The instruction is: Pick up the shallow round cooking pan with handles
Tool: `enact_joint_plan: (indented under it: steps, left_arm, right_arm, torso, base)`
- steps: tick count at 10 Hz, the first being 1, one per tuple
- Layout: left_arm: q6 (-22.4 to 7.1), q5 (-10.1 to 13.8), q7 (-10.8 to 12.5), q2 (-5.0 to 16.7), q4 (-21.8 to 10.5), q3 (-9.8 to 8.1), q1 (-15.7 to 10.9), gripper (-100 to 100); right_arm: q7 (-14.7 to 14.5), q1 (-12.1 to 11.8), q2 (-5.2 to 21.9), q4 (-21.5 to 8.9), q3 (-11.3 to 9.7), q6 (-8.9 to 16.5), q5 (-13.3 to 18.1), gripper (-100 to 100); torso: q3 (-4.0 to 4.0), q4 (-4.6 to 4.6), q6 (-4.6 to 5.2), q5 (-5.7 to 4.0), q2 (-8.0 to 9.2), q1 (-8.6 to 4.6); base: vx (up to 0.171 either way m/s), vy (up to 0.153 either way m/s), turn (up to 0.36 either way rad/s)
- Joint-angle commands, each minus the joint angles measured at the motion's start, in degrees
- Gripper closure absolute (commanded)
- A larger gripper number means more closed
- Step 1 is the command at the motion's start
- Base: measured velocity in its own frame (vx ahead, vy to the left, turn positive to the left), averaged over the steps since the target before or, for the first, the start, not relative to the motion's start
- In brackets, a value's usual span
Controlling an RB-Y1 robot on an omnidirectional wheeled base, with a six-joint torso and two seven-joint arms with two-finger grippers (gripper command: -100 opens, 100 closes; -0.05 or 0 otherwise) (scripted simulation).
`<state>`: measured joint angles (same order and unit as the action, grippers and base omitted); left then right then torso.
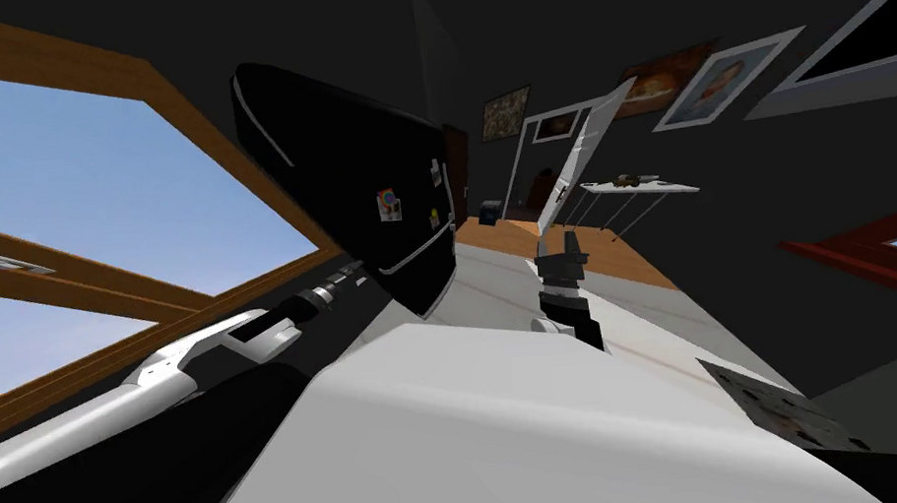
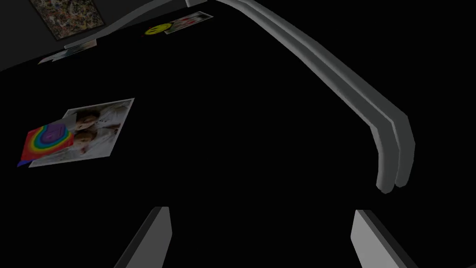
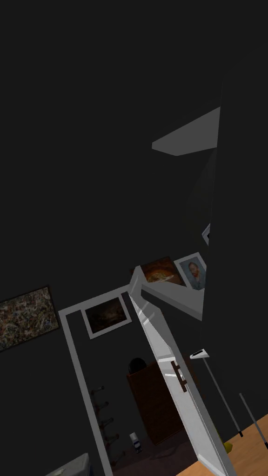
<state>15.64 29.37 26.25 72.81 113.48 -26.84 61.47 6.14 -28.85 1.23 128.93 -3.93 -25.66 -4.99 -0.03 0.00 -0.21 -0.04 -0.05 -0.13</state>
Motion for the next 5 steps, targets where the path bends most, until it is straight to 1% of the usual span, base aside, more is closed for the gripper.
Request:
enact_joint_plan:
  steps: [1, 2, 3, 4, 5]
  left_arm:
    - [-0.2, 0.0, 0.0, 1.0, 0.1, -0.03, 0.0, -100]
    - [-1.5, 1.7, 1.9, 3.6, -2.0, -2.49, 2.4, -100]
    - [-1.5, 1.7, 1.9, 5.2, -2.0, -2.49, 2.4, -100]
    - [-1.5, 1.7, 1.9, 6.9, -2.0, -2.49, 2.4, -100]
    - [-1.5, 1.7, 1.9, 6.9, -2.0, -2.49, 2.4, -100]
  right_arm:
    - [0.0, 0.0, 0.0, 0.0, 0.0, 0.0, 0.0, 0]
    - [0.0, 0.0, 0.0, 0.0, 0.0, 0.0, 0.0, 0]
    - [0.0, 0.0, 0.0, 0.0, 0.0, 0.0, 0.0, 0]
    - [0.0, 0.0, 0.0, 0.0, 0.0, 0.0, 0.0, 0]
    - [0.0, 0.0, 0.0, 0.0, 0.0, 0.0, 0.0, 0]
  torso:
    - [0.0, 0.0, 0.0, 0.0, 0.0, 0.0]
    - [0.03, 0.02, -0.04, -0.01, 0.05, -0.08]
    - [0.02, 0.01, -0.02, -0.02, 0.03, 0.0]
    - [-0.01, 0.0, -0.01, 0.0, -0.01, 0.03]
    - [0.0, 0.0, -0.04, -0.01, 0.0, -0.03]
  base:
    - [0.001, 0.008, -0.361]
    - [0.013, 0.035, -0.43]
    - [0.02, 0.047, -0.489]
    - [0.009, 0.027, -0.4]
    - [0.002, 0.007, -0.322]
